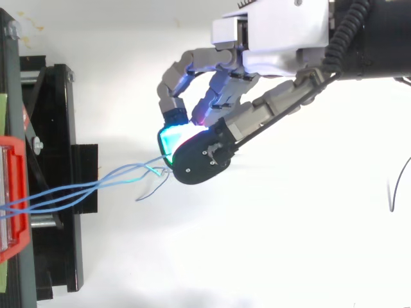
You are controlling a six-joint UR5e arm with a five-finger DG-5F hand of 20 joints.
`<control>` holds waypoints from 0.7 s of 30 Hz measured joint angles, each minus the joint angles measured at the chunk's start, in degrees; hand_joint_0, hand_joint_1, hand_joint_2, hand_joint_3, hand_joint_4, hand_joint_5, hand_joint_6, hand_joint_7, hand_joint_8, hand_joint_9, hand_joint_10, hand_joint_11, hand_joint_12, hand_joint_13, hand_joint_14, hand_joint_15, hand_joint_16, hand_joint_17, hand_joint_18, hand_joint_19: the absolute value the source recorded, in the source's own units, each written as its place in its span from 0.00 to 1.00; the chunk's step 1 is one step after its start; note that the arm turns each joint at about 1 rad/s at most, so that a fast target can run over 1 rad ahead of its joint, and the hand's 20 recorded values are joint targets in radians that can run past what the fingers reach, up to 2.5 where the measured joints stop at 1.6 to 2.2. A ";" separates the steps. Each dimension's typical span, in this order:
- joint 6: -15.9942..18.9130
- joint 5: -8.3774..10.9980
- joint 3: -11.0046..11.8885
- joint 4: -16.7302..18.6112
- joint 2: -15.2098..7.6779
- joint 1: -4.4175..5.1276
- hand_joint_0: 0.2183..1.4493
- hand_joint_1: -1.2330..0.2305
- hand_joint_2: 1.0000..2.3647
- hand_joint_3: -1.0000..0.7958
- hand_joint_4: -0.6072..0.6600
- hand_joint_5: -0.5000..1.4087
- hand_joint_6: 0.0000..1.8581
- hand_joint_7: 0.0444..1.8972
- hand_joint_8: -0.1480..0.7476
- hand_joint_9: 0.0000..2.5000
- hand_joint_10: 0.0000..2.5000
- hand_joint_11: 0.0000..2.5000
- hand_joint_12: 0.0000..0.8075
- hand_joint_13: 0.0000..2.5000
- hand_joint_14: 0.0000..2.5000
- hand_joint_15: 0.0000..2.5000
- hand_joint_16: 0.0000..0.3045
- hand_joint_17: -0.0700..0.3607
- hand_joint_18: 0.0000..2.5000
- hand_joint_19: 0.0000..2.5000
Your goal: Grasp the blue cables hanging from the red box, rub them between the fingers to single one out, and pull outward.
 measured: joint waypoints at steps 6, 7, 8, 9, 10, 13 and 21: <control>-0.92 -1.11 -3.06 -2.11 0.41 -0.12 0.30 0.29 0.01 0.51 0.46 0.21 0.45 0.59 0.39 0.29 0.00 0.07 0.49 0.29 0.01 0.14 0.16 0.42 0.30 0.20; -0.90 -1.22 -3.81 -1.89 0.57 -0.14 0.30 0.30 0.01 0.51 0.46 0.21 0.45 0.60 0.40 0.29 0.00 0.07 0.49 0.30 0.01 0.15 0.16 0.42 0.30 0.20; -0.86 -1.31 -4.63 -1.41 0.76 -0.14 0.30 0.30 0.01 0.51 0.46 0.21 0.45 0.59 0.40 0.30 0.00 0.08 0.49 0.30 0.01 0.15 0.16 0.42 0.30 0.20; -0.79 -1.35 -5.46 -0.76 0.97 -0.16 0.30 0.30 0.01 0.51 0.46 0.21 0.45 0.59 0.40 0.30 0.00 0.08 0.49 0.30 0.01 0.15 0.16 0.42 0.29 0.20; -0.62 -1.37 -6.54 0.29 1.24 -0.17 0.30 0.30 0.01 0.51 0.46 0.21 0.45 0.59 0.40 0.30 0.00 0.08 0.49 0.30 0.01 0.15 0.16 0.42 0.29 0.21; -0.06 -1.33 -8.34 2.51 1.70 -0.17 0.30 0.30 0.01 0.51 0.46 0.21 0.45 0.59 0.40 0.30 0.00 0.08 0.49 0.30 0.01 0.16 0.16 0.42 0.29 0.21; 3.37 -1.25 -9.23 4.79 1.78 -0.21 0.30 0.30 0.01 0.51 0.47 0.21 0.45 0.59 0.40 0.31 0.00 0.09 0.48 0.31 0.01 0.18 0.16 0.42 0.29 0.22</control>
